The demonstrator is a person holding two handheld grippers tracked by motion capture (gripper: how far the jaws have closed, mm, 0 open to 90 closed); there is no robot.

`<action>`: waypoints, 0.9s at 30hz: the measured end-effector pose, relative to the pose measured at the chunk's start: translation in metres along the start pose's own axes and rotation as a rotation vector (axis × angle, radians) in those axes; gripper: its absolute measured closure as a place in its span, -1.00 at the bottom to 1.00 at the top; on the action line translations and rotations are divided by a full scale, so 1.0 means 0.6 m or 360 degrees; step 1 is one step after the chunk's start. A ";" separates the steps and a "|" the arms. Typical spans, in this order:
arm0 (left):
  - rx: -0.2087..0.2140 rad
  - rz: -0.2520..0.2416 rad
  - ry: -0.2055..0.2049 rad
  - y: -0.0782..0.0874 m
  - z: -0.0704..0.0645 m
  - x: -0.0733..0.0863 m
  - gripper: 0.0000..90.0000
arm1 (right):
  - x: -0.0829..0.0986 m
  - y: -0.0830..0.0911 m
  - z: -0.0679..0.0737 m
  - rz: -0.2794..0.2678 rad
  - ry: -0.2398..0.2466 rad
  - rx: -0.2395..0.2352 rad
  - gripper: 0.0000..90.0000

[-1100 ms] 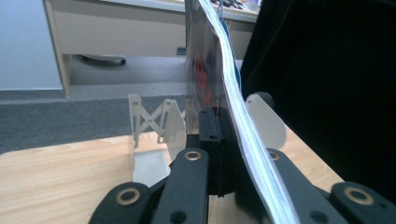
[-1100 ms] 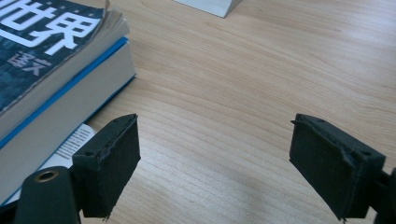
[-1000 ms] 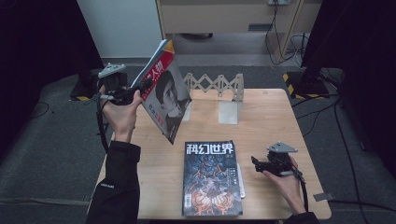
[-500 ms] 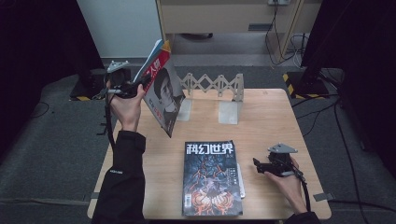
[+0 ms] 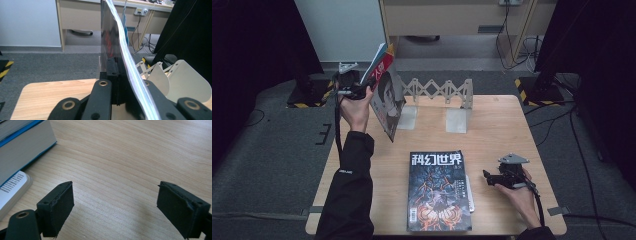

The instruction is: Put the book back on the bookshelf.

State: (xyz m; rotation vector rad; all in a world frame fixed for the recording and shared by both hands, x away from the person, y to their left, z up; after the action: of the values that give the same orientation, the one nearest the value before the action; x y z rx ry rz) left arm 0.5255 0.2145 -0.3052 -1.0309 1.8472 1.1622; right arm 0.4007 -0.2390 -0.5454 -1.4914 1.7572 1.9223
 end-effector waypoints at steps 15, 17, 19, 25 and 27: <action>-0.0077 0.0021 -0.0012 -0.057 0.003 0.010 0.93 | 0.001 -0.004 0.000 0.0000 -0.0010 0.0002 -0.68; -0.0094 0.0036 -0.0029 -0.065 0.004 0.014 0.93 | 0.001 -0.004 -0.001 -0.0001 -0.0008 -0.0002 -0.68; -0.0111 0.0049 -0.0044 -0.073 0.004 0.020 0.93 | 0.001 -0.004 0.000 0.0000 -0.0011 0.0001 -0.68; -0.0146 0.0030 -0.0088 -0.082 0.007 0.029 0.93 | 0.001 -0.005 -0.002 -0.0001 -0.0006 -0.0005 -0.68; -0.0146 0.0015 -0.0085 -0.083 0.009 0.031 0.93 | 0.002 -0.006 -0.002 -0.0001 0.0005 -0.0002 -0.68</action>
State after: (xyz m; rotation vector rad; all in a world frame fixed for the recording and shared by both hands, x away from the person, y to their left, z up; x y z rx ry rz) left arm 0.5627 0.2008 -0.3413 -1.0329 1.7730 1.2784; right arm 0.4032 -0.2394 -0.5482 -1.4957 1.7568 1.9223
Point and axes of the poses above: each handheld gripper's, and its own axes: y roughly backward along the jaws, x roughly out of its underside, z roughly to its left, the point moved 3 cm from there along -y, roughly forward along the jaws, and after that the axes turned 11 degrees about y, right-handed, at the moved point
